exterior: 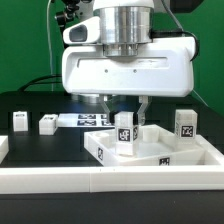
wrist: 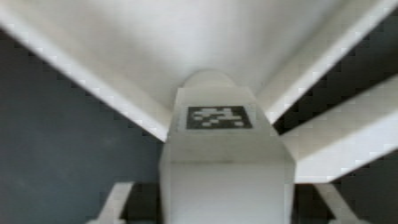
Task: Assemble square table
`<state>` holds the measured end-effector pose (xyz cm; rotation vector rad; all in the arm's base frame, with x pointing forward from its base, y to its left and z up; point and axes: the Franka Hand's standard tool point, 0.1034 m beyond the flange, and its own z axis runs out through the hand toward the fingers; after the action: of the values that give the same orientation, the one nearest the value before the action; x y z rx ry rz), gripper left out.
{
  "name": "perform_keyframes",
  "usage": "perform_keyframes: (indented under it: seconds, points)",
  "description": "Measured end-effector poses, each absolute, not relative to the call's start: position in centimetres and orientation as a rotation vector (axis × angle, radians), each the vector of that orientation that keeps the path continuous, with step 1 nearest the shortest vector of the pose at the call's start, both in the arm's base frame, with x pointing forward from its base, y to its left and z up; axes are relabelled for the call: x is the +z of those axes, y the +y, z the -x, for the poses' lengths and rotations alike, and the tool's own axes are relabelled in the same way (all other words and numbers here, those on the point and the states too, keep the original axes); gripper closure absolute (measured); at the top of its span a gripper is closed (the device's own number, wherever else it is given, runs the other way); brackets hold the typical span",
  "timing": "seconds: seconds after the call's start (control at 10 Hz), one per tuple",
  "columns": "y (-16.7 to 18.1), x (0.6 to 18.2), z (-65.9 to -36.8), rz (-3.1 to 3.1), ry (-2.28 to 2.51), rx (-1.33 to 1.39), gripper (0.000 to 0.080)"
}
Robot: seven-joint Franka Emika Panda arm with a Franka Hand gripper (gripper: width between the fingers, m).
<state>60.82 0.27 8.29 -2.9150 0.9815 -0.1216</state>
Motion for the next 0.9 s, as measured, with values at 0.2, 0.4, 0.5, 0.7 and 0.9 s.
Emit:
perform_keyframes:
  seconds: [0.2,0.4,0.5,0.7,0.9]
  points:
    - [1.0,8.2,-60.9,2.758,1.324,-0.132,0.0509]
    - [1.8,8.1,-61.0,2.532,1.67,-0.112,0.0509]
    - [2.4,8.1,-61.0,2.405,1.841,-0.099,0.0509]
    - [2.7,8.1,-61.0,2.267,1.992,-0.078,0.0509]
    - [3.0,8.1,-61.0,2.155,2.1,-0.063,0.0509]
